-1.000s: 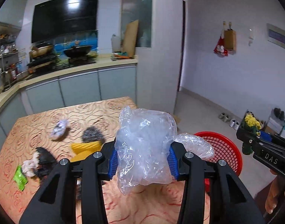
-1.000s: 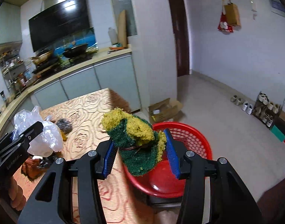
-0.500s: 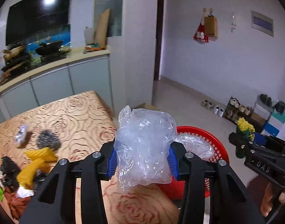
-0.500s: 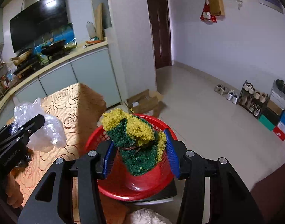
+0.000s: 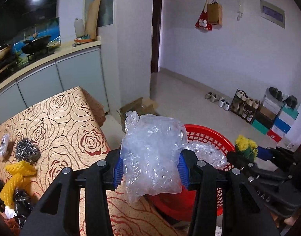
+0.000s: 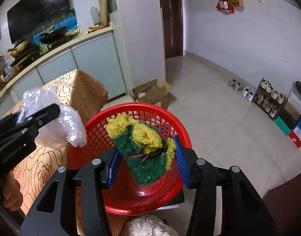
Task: Collect trash
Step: 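Open the right tool dropping the sponge while the left tool drops the bag, then move both open tools back over the trash on the table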
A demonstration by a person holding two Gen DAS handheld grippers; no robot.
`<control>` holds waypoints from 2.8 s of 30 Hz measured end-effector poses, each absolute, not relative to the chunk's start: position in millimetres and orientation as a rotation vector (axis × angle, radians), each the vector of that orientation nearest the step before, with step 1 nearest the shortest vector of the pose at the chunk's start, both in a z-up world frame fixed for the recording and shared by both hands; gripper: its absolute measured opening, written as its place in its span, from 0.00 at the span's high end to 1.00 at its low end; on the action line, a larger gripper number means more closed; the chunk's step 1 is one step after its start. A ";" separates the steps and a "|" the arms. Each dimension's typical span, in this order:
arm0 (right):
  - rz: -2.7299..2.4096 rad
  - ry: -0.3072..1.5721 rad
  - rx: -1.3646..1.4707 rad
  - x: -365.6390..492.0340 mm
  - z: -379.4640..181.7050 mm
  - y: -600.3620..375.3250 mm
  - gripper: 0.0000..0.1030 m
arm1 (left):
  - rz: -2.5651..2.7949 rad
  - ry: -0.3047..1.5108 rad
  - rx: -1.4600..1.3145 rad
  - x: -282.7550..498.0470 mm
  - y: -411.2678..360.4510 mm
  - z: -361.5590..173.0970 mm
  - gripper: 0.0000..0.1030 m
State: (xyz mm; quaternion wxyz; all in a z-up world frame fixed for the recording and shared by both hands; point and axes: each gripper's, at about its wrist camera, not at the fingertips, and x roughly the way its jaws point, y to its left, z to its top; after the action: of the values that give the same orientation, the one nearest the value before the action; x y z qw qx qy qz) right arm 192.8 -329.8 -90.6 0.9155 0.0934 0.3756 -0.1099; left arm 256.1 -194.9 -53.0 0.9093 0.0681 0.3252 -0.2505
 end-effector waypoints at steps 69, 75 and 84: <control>-0.024 0.613 0.113 170.9 -34.3 -201.6 0.13 | -0.159 0.576 -0.013 162.1 13.7 -25.3 0.11; 0.034 0.619 0.092 174.4 -34.3 -176.9 0.13 | -0.040 0.603 -0.051 146.7 72.4 -40.3 0.11; 0.093 0.649 0.062 186.6 -37.7 -147.4 0.13 | -0.043 0.621 -0.087 141.7 104.2 -57.8 0.11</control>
State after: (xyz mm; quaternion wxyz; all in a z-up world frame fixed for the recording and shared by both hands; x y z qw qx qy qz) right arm 186.6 -147.4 -37.7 0.9463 0.0307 0.3186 0.0455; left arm 141.7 104.2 -57.8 0.9511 -0.0428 0.3052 -0.0210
